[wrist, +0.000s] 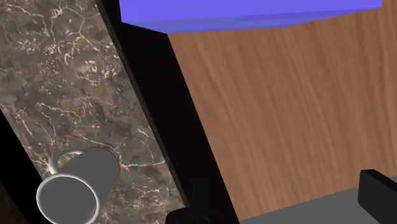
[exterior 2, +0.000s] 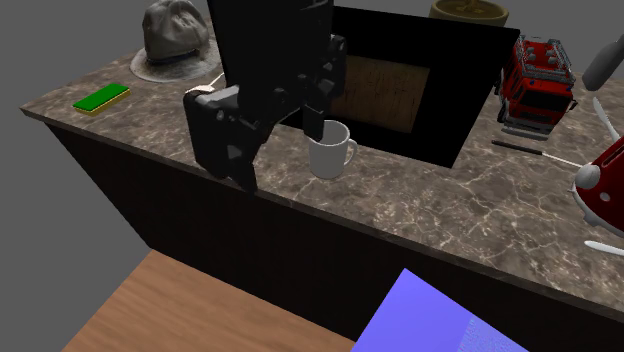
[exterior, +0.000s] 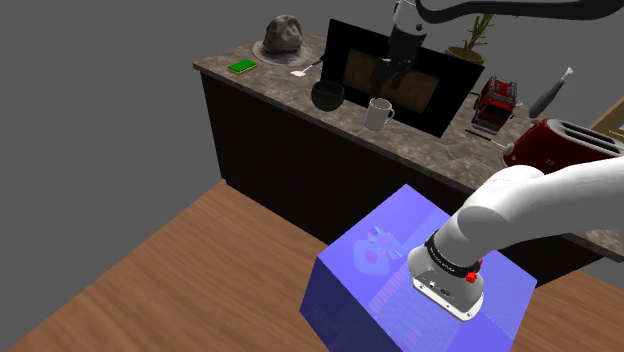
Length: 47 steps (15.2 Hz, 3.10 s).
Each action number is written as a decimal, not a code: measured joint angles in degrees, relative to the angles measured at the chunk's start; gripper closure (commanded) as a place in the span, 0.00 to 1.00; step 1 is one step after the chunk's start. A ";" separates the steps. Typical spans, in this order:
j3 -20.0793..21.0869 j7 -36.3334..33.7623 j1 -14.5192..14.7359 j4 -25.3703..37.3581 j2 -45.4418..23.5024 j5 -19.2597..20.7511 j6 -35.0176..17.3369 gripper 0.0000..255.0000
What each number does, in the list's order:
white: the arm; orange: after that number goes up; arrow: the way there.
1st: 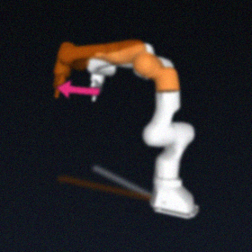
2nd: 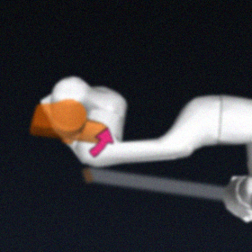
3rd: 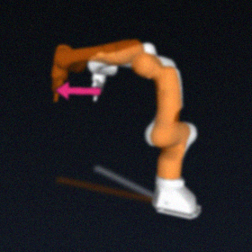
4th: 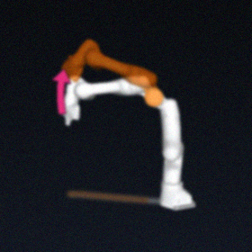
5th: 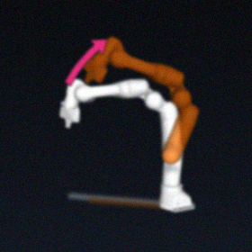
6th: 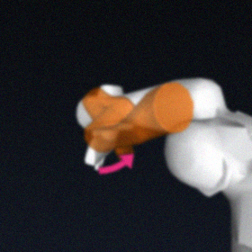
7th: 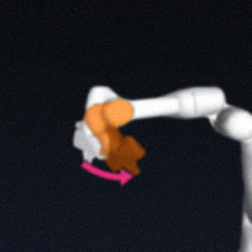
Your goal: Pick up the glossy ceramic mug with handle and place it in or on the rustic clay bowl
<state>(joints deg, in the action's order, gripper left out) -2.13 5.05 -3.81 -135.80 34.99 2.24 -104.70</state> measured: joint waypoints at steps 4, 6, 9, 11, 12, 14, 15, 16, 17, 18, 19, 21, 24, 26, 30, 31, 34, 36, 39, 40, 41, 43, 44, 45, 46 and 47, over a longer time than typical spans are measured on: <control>-2.68 2.83 -1.31 0.91 -6.61 1.44 -4.67 0.00; -3.89 4.14 -1.90 1.65 -9.76 1.98 -6.60 0.00; -6.01 6.62 -2.84 4.12 -15.59 2.55 -9.30 0.00; -7.17 8.03 -3.38 5.57 -19.22 2.73 -10.99 0.00; -7.71 8.71 -3.62 6.57 -21.23 2.71 -11.77 0.00; -8.86 10.29 -4.24 7.87 -24.76 2.69 -13.55 0.00; -9.24 10.83 -4.41 9.19 -26.87 2.51 -14.07 0.00; -9.83 11.73 -4.77 9.94 -29.02 2.34 -15.23 0.00; -10.25 12.46 -5.05 11.37 -31.14 2.10 -15.67 0.00; -10.77 13.43 -5.45 12.83 -33.23 1.84 -16.08 0.00; -11.37 14.62 -5.99 14.31 -35.64 1.48 -16.82 0.00; -11.93 15.90 -6.61 16.63 -39.09 0.94 -17.48 0.00; -12.13 16.44 -6.93 16.45 -40.80 0.65 -19.20 0.00; -12.12 16.58 -7.01 16.07 -41.96 0.38 -20.69 0.00; -12.16 16.88 -7.20 15.01 -43.23 0.07 -22.99 0.00; -12.16 16.88 -7.20 14.94 -43.31 0.05 -23.15 0.00; -12.15 16.86 -7.19 14.90 -43.36 0.03 -23.25 0.00; -12.15 16.86 -7.19 14.90 -43.36 0.03 -23.26 1.00; -12.15 16.86 -7.19 14.90 -43.36 0.03 -23.26 1.00; -12.15 16.86 -7.19 14.90 -43.36 0.03 -23.26 1.00; -12.15 16.86 -7.19 14.89 -43.37 0.03 -23.26 1.00; -12.15 16.86 -7.19 14.89 -43.37 0.03 -23.25 1.00; -12.15 16.86 -7.19 14.89 -43.37 0.03 -23.25 1.00; -12.15 16.86 -7.19 14.88 -43.36 0.04 -23.25 1.00; -12.15 16.86 -7.19 14.89 -43.36 0.03 -23.26 1.00; -12.14 16.81 -7.16 15.07 -43.21 0.07 -22.92 1.00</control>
<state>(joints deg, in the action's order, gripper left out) -14.26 21.85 -10.96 -120.73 -8.22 2.32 -127.62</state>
